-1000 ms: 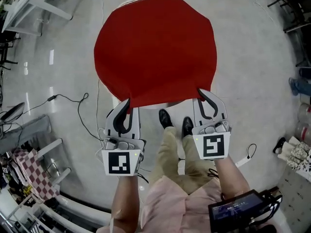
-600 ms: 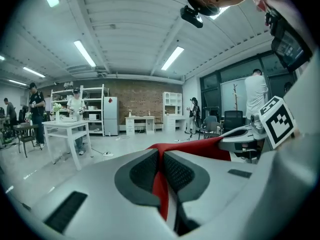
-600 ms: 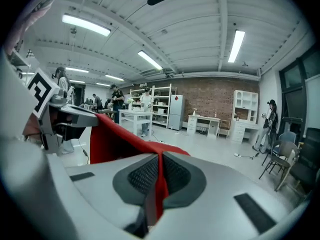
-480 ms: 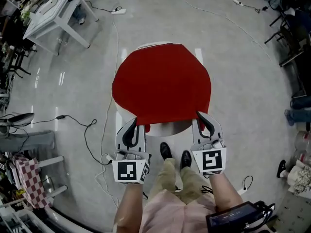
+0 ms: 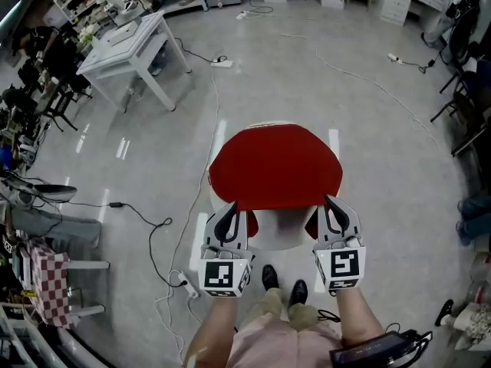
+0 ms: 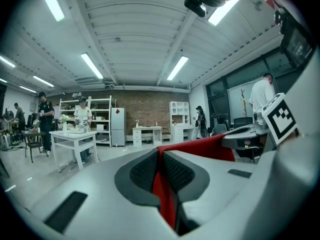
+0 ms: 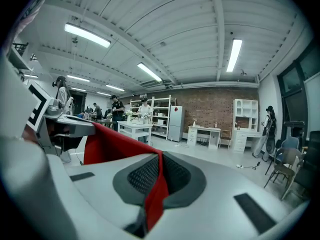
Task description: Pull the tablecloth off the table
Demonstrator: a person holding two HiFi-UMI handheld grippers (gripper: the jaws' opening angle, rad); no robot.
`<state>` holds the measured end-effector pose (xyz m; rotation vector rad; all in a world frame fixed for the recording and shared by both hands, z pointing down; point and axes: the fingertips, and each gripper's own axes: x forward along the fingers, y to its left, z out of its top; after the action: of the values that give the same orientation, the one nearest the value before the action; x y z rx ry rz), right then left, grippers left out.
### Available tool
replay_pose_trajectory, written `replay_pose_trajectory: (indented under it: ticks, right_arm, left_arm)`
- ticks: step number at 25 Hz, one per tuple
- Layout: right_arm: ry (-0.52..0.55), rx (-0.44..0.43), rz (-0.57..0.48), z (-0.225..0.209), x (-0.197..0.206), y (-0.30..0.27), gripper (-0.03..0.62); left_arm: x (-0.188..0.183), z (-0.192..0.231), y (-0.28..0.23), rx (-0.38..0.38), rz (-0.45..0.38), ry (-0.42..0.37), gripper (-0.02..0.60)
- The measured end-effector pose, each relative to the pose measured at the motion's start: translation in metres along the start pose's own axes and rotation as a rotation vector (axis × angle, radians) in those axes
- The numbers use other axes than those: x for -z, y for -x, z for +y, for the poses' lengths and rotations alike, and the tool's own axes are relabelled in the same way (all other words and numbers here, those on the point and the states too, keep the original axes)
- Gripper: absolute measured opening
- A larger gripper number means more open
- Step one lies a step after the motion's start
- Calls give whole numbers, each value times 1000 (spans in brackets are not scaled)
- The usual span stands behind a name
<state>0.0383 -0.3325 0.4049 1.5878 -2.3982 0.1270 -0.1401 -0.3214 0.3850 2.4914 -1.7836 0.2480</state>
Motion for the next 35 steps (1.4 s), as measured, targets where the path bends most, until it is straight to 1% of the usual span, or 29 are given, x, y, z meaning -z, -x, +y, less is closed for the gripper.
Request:
replay_pose_trajectory:
  ticks: [6,14,21,29,35]
  right_arm:
    - [5,4,-72,-7,-37,0,26]
    - [11,-1,-105,-11,-50,17,26]
    - [11,-8,-105,-1,-43,31,25]
    - [2,-7,-113,2,-40,53,25]
    - [4,-11,-121,12,-39,67,25]
  left_arm:
    - [-31,3,-1,-20,-55,-19,38]
    - [-45,-7,12,-38,-85,-36,38]
    - [-39,-10,29,-46,-71,-43,38]
    - [-42,-23,48,-48,-80,-51,38]
    - [-44,-25,64,-55,-95,-56,38]
